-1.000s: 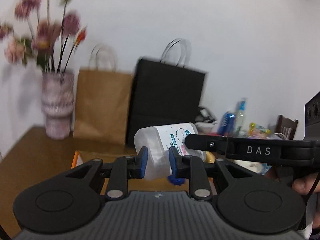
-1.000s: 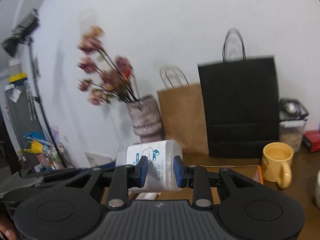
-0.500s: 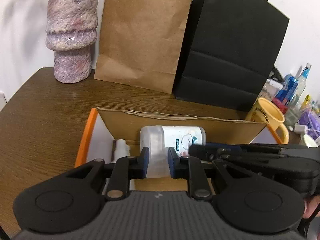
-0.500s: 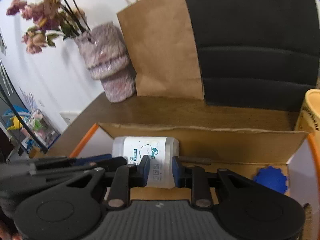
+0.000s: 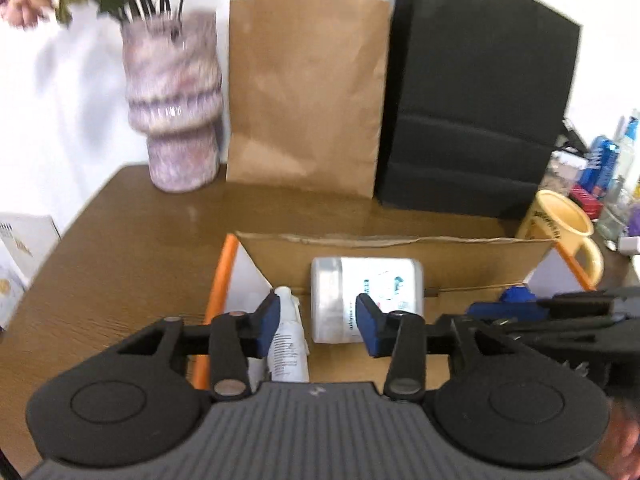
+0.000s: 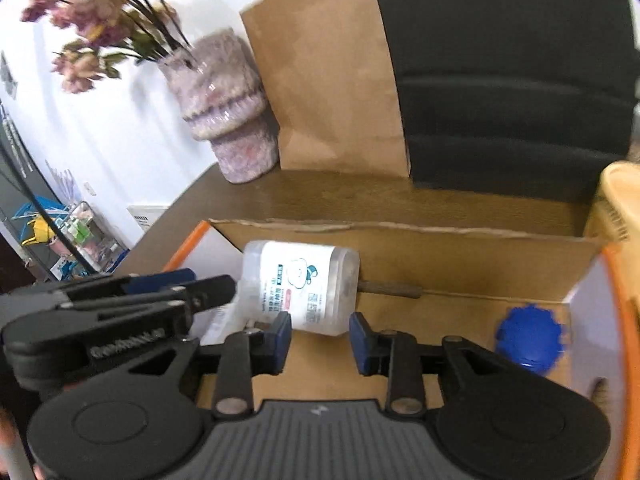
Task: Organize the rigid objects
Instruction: 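Carry the white jar into the red box and open the right tool, then withdraw both tools from the box back over the table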
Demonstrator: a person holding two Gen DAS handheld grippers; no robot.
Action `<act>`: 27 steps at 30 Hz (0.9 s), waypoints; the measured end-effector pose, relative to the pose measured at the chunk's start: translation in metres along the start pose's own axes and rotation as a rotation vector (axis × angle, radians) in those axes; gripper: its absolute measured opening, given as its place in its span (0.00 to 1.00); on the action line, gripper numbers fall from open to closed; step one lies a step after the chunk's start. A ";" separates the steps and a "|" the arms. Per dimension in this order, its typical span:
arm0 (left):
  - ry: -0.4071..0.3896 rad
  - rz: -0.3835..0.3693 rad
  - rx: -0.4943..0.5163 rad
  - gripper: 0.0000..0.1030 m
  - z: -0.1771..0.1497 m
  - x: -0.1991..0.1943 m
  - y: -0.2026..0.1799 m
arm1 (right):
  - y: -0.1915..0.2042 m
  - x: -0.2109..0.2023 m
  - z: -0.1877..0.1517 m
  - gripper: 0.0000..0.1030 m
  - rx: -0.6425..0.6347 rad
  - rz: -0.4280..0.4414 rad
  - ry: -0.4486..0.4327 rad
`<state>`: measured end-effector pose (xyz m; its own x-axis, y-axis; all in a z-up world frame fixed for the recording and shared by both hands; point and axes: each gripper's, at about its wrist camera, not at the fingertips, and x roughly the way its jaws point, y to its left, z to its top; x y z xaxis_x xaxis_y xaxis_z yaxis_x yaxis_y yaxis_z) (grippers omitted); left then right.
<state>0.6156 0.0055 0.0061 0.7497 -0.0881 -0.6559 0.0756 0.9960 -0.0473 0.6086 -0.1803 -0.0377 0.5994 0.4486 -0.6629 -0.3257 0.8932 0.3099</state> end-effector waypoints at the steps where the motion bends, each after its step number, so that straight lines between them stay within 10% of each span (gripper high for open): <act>1: -0.013 0.010 0.004 0.44 0.002 -0.011 -0.002 | 0.000 -0.015 0.000 0.33 -0.010 -0.015 -0.018; 12: -0.312 0.082 0.054 0.95 -0.034 -0.167 -0.008 | -0.006 -0.178 -0.043 0.77 -0.062 -0.183 -0.235; 27: -0.423 0.039 0.033 1.00 -0.118 -0.270 -0.030 | 0.033 -0.256 -0.148 0.86 -0.086 -0.221 -0.445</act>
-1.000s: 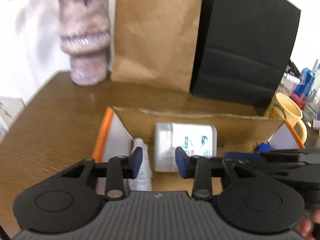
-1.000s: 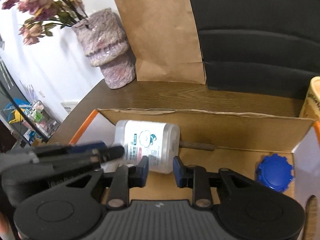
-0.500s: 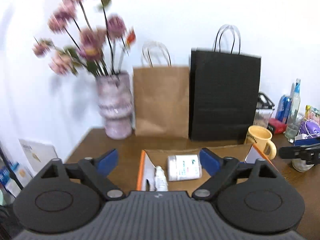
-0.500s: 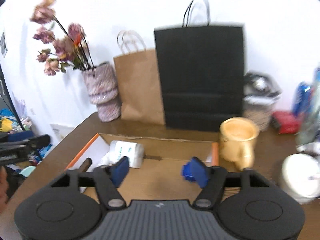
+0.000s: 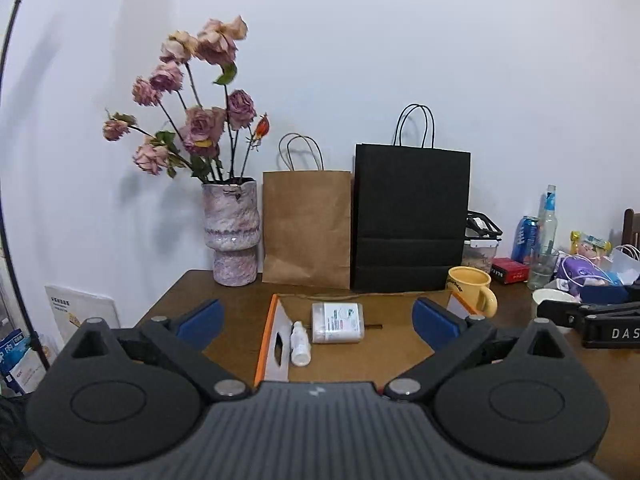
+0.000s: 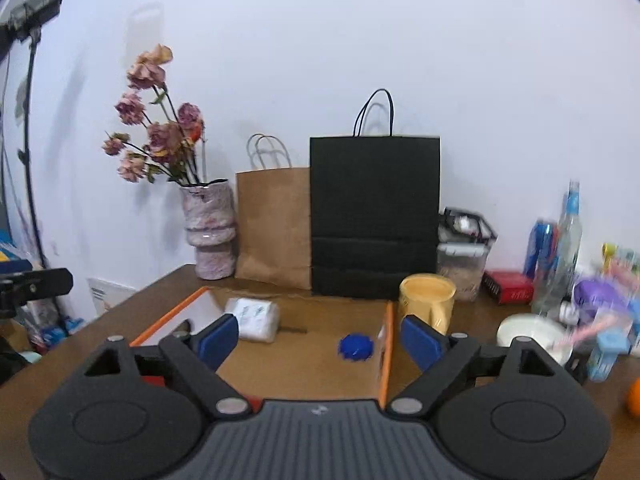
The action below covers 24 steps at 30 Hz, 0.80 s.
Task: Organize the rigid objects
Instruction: 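Withdraw both tools from the box back over the table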
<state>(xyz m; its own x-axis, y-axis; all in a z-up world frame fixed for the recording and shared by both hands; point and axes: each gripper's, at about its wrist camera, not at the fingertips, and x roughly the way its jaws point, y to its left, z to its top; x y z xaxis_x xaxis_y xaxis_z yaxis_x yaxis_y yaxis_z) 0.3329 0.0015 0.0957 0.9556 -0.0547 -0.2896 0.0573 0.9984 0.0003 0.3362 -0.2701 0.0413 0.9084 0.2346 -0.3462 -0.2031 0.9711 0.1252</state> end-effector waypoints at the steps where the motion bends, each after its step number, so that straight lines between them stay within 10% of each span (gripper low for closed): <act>1: -0.007 0.004 0.008 1.00 -0.005 -0.010 0.000 | 0.002 -0.010 -0.007 0.86 0.011 0.014 -0.001; 16: -0.121 -0.040 -0.009 1.00 -0.120 -0.208 0.011 | 0.063 -0.193 -0.135 0.98 0.017 0.013 -0.146; 24: -0.115 0.030 -0.005 1.00 -0.141 -0.245 0.016 | 0.079 -0.230 -0.190 1.00 0.015 -0.008 -0.139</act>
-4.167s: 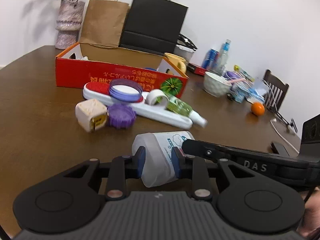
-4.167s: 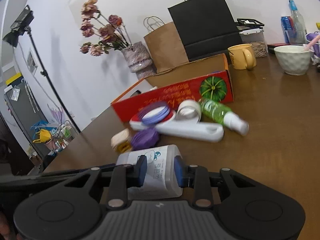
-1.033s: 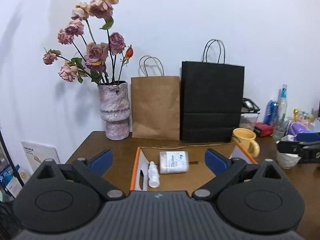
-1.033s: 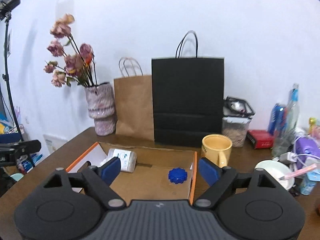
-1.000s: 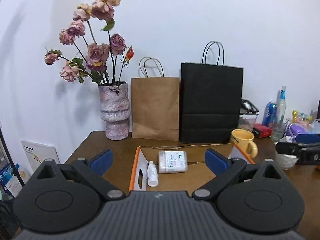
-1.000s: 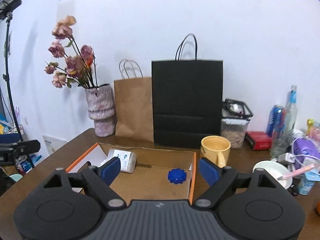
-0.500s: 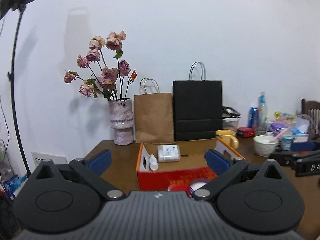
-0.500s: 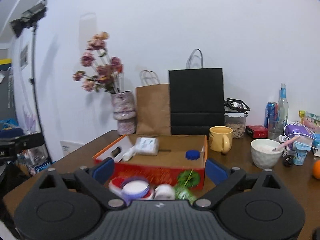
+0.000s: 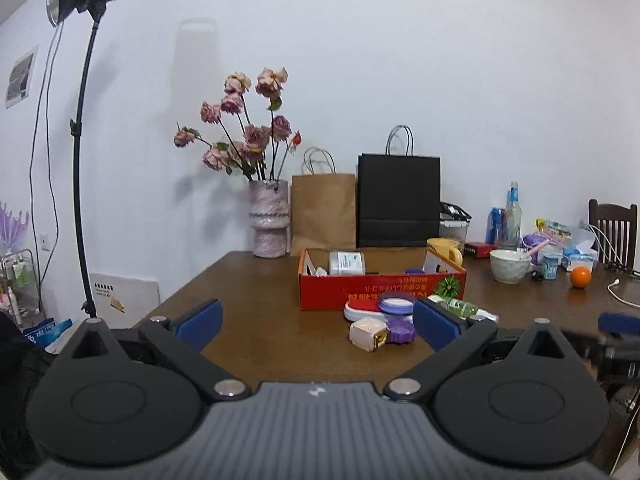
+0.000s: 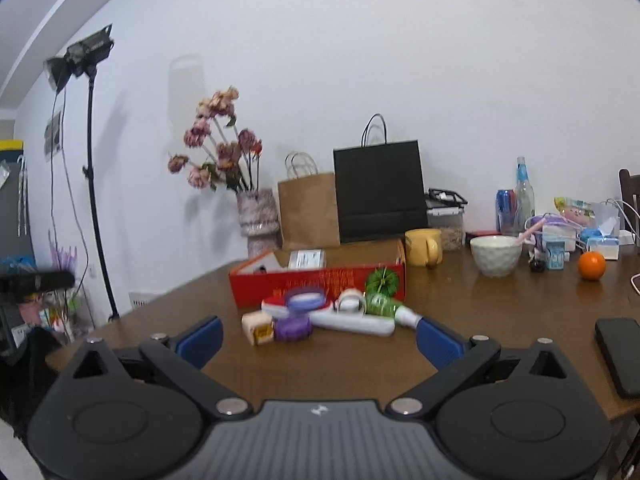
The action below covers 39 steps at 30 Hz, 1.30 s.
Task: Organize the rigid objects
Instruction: 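Withdraw both tools from the box back over the table, then grasp the cream cube container with the left tool while the right tool grasps the purple cap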
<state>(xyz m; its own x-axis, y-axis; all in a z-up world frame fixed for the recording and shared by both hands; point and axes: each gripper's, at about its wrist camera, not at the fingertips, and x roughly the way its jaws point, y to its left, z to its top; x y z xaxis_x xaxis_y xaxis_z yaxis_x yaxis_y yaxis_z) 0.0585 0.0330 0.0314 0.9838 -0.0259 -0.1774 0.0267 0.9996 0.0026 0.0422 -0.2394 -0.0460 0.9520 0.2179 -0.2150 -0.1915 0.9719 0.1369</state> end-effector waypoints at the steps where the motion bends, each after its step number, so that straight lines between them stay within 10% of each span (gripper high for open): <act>1: -0.003 0.007 -0.002 1.00 0.000 -0.001 0.000 | 0.002 0.000 0.000 1.00 -0.006 -0.001 0.002; 15: 0.069 0.011 0.007 1.00 -0.018 0.025 -0.008 | 0.001 0.015 -0.002 1.00 -0.046 -0.036 0.017; 39: 0.321 -0.033 -0.022 1.00 -0.029 0.255 -0.059 | -0.032 0.197 0.013 0.83 -0.071 0.046 0.221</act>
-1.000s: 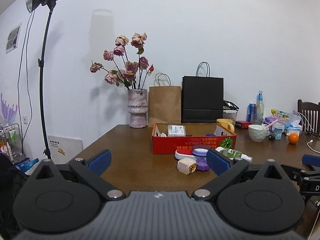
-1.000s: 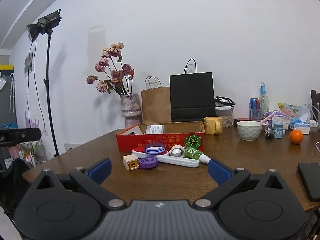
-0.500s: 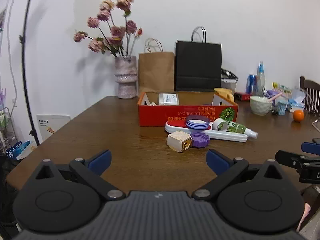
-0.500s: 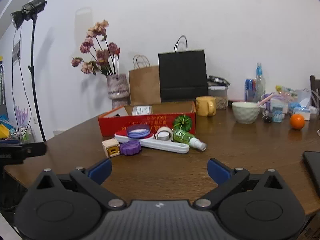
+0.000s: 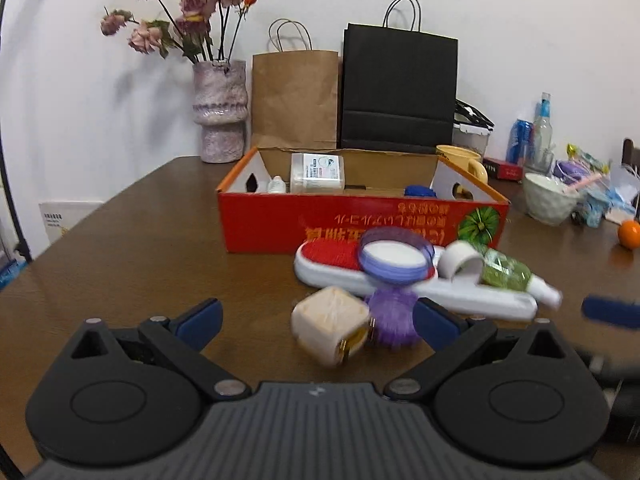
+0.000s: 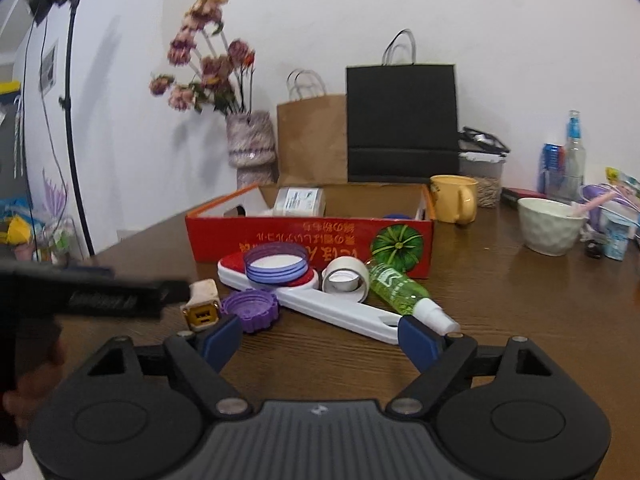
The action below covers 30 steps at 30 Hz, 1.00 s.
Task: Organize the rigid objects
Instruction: 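Grasp the cream cube container with the left tool while the right tool grasps the purple cap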
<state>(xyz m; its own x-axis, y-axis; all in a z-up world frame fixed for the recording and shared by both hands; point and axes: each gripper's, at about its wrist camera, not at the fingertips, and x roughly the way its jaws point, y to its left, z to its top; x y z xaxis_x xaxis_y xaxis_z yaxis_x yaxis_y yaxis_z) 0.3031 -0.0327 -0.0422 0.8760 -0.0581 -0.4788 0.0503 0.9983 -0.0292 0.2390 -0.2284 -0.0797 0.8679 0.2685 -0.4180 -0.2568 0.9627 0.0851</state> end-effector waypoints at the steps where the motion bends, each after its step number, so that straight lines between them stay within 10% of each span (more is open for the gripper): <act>1: 0.005 0.006 0.001 1.00 0.003 0.009 -0.001 | 0.000 0.008 0.001 0.83 -0.002 0.006 0.011; 16: 0.027 0.081 0.072 0.99 -0.006 0.034 0.029 | 0.029 0.077 0.024 0.82 -0.052 0.102 0.072; 25: 0.134 -0.136 0.018 0.43 -0.005 0.048 0.048 | 0.043 0.092 0.022 0.76 -0.101 0.087 0.148; 30: 0.120 -0.085 0.028 0.39 -0.009 0.046 0.045 | 0.051 0.100 0.023 0.69 -0.114 0.087 0.174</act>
<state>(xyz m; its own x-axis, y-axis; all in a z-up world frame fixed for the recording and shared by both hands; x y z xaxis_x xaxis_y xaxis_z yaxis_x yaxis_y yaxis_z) 0.3408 0.0099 -0.0734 0.8041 -0.1410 -0.5775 0.1371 0.9893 -0.0506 0.3230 -0.1520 -0.0962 0.7563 0.3314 -0.5641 -0.3831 0.9233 0.0288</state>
